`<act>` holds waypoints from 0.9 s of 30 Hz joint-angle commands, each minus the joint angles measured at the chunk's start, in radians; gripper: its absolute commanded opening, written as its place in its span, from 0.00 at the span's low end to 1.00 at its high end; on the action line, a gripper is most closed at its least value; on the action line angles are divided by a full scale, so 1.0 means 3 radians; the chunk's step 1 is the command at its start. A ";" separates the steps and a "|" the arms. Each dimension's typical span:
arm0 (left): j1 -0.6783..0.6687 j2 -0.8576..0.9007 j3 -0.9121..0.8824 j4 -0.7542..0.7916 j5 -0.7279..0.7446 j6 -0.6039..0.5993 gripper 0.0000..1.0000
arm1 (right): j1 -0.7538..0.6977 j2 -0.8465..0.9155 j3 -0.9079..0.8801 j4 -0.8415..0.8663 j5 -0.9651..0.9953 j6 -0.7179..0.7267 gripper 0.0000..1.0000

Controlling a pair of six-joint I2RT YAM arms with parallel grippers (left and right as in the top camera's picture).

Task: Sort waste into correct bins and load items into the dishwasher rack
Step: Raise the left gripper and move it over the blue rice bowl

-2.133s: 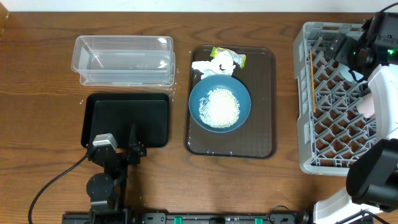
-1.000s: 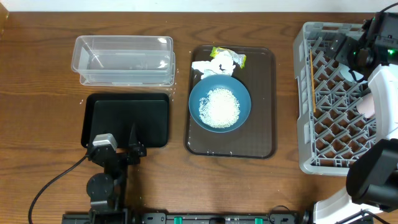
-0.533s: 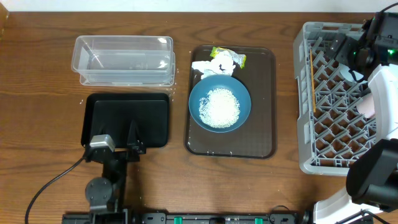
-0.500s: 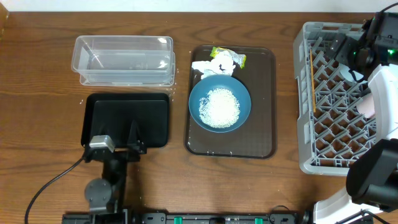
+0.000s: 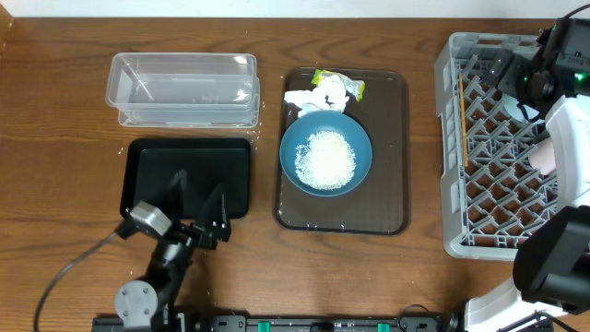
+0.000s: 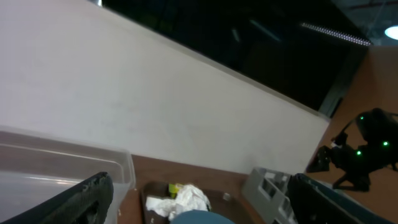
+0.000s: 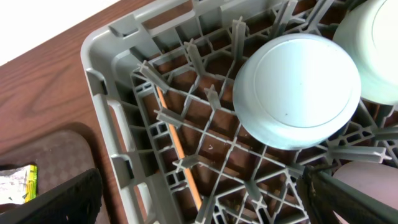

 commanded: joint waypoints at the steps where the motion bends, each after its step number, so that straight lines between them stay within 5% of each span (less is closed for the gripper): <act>1: 0.0004 0.0380 0.0570 -0.0244 0.0184 0.0122 0.92 | -0.0004 -0.0055 0.0003 -0.0001 0.0022 0.0041 0.99; 10: -0.0048 0.2602 0.2819 -0.2313 0.1789 0.1171 0.92 | -0.0003 -0.0055 0.0003 -0.0001 0.0023 0.0039 0.99; 15: -0.0099 0.3353 0.3268 -0.2171 0.2583 0.1137 0.92 | -0.0003 -0.0055 0.0001 -0.0001 0.0023 0.0041 0.99; 19: -0.0472 0.3665 0.3401 -0.2269 0.1986 0.1130 0.92 | -0.0003 -0.0055 0.0003 -0.0001 0.0023 0.0041 0.99; 24: -0.1275 0.4022 0.3827 -0.3095 0.0150 0.1073 0.92 | -0.0003 -0.0055 0.0003 -0.0001 0.0023 0.0039 0.99; 27: -0.1695 0.4381 0.4264 -0.3606 -0.0529 0.1161 0.92 | -0.0003 -0.0055 0.0003 -0.0001 0.0023 0.0039 0.99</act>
